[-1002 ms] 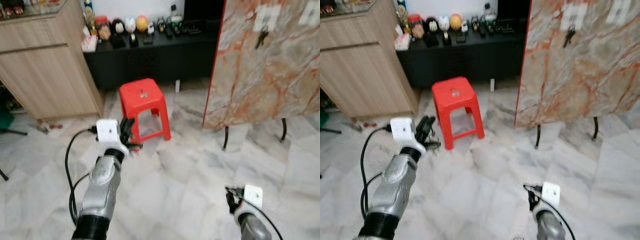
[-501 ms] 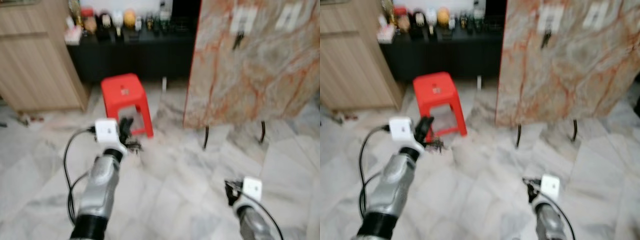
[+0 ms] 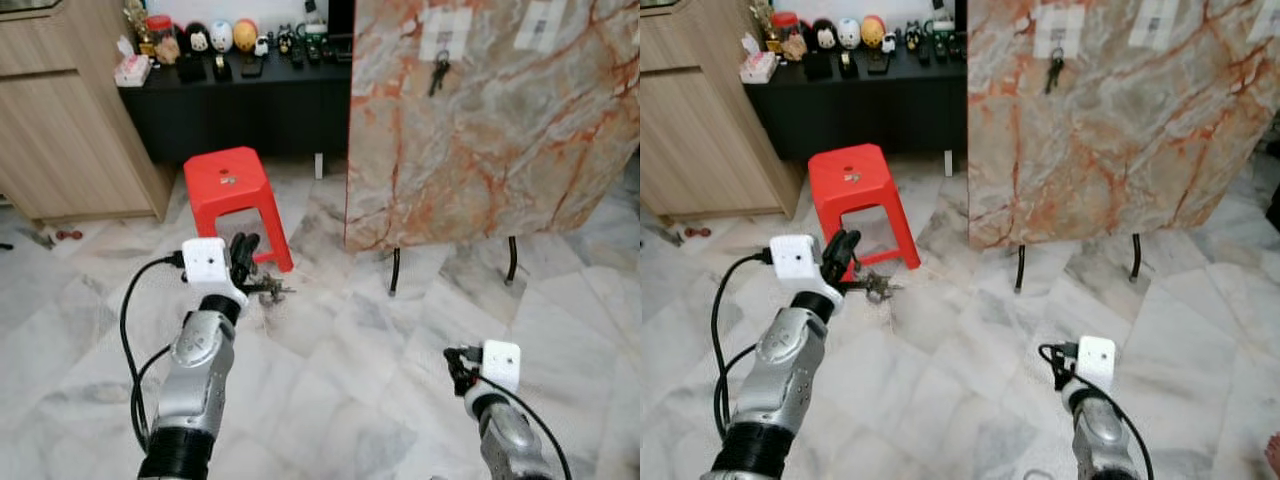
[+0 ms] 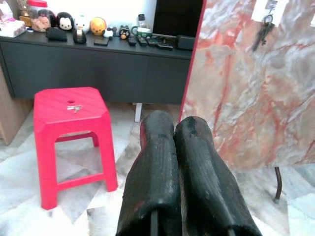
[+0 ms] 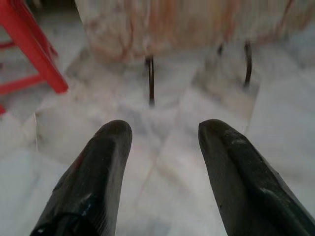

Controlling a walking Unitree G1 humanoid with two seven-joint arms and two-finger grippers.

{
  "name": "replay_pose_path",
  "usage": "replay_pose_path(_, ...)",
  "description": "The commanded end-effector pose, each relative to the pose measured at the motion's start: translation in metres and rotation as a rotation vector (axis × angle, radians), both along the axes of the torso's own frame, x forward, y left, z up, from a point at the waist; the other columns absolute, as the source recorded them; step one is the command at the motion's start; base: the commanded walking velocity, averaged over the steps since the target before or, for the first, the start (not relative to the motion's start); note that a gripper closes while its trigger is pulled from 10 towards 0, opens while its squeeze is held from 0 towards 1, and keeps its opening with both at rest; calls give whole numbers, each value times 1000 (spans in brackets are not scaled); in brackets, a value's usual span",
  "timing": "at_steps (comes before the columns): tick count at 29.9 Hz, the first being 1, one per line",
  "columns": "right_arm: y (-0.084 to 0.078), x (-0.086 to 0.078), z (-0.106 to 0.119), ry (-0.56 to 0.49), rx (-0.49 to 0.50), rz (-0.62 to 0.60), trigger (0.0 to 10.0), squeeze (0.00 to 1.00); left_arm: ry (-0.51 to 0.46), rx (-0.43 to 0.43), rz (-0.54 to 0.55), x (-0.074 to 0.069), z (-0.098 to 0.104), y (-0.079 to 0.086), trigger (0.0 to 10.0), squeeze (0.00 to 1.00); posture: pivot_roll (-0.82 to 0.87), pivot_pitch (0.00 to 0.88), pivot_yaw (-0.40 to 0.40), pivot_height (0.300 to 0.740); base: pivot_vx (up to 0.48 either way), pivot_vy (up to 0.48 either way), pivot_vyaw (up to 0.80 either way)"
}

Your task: Hang keys on a hook

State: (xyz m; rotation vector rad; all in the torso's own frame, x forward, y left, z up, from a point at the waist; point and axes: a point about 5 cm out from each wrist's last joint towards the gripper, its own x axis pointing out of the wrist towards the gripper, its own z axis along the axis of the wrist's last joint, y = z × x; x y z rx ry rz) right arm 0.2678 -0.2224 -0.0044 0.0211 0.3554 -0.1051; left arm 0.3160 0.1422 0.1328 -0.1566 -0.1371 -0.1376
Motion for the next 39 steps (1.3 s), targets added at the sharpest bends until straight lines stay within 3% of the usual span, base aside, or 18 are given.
replay_pose_path(1,0,12,19,-104,-53,62,10000,0,-16,15,-8,1,5,1,10000,0,-169,54,0,740,0,0,0)
replay_pose_path(5,-2,23,48,-257,-124,192,10000,0,-24,14,-16,2,9,-1,10000,0,-176,44,3,740,0,0,0)
replay_pose_path(7,-2,25,54,-283,-133,209,10000,0,-28,14,-19,2,10,-1,10000,0,-178,40,3,740,0,0,0)
replay_pose_path(9,2,28,66,-346,-116,273,10000,0,-41,19,-38,3,14,-3,10000,0,-181,36,6,740,0,0,0)
replay_pose_path(10,11,30,72,-369,-109,364,10000,0,-51,23,-54,3,18,-5,10000,0,-181,36,6,740,0,0,0)
replay_pose_path(15,34,24,74,-347,-142,657,10000,0,-82,42,-90,4,28,-11,10000,0,-175,31,8,740,0,0,0)
replay_pose_path(21,43,19,90,-356,-134,861,10000,0,-116,71,-170,4,43,-23,10000,0,-170,34,4,740,0,0,0)
replay_pose_path(23,44,19,93,-362,-143,879,10000,0,-117,78,-182,3,44,-25,10000,0,-172,34,2,740,0,0,0)
replay_pose_path(27,52,15,114,-400,-131,1022,10000,0,-108,96,-238,2,46,-36,10000,0,-168,33,-4,740,0,0,0)
replay_pose_path(29,54,14,118,-409,-98,1035,10000,0,-109,104,-253,1,47,-39,10000,0,-167,33,-4,740,0,0,0)
replay_pose_path(33,62,12,135,-437,71,1075,10000,0,-110,152,-325,-3,51,-52,10000,0,-169,35,-8,740,0,0,0)
replay_pose_path(39,65,14,131,-405,55,1073,10000,0,-108,201,-383,-6,55,-62,10000,0,-159,34,-16,740,0,0,0)
